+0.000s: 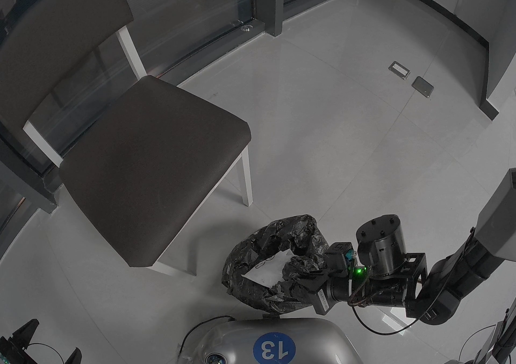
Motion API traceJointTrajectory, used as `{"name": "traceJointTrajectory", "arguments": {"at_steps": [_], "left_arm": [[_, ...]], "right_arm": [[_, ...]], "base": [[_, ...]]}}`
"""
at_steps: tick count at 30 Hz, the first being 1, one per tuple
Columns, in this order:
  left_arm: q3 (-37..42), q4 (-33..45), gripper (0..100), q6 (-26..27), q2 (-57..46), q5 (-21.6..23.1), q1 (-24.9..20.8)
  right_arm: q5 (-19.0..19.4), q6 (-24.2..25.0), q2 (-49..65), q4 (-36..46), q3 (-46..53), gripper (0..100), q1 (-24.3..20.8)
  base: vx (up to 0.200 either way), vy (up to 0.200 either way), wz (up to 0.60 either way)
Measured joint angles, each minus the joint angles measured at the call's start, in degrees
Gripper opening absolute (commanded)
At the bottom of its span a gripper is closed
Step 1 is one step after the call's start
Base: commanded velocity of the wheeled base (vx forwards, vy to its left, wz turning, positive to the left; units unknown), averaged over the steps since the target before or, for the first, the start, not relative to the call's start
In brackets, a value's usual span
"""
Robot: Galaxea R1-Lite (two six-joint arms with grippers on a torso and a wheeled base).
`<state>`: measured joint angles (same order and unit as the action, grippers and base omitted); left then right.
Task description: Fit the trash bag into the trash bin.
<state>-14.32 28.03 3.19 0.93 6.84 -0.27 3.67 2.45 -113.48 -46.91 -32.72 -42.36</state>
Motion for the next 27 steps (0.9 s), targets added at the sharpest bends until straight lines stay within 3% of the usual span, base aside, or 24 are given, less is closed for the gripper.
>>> {"name": "traceJointTrajectory", "arguments": {"at_steps": [9, 27], "left_arm": [[0.0, 0.0, 100, 1.1, 0.0, -0.1, 0.0], [0.1, -0.1, 100, 3.3, 0.0, -0.3, 0.0]], "right_arm": [[-0.1, -0.4, -5.0, -7.1, -0.2, 0, 0.9], [-0.3, -5.5, -11.1, -9.8, -1.7, 0, 4.2]], "base": [[0.000, 0.000, 0.00], [0.000, 0.000, 0.00]]}}
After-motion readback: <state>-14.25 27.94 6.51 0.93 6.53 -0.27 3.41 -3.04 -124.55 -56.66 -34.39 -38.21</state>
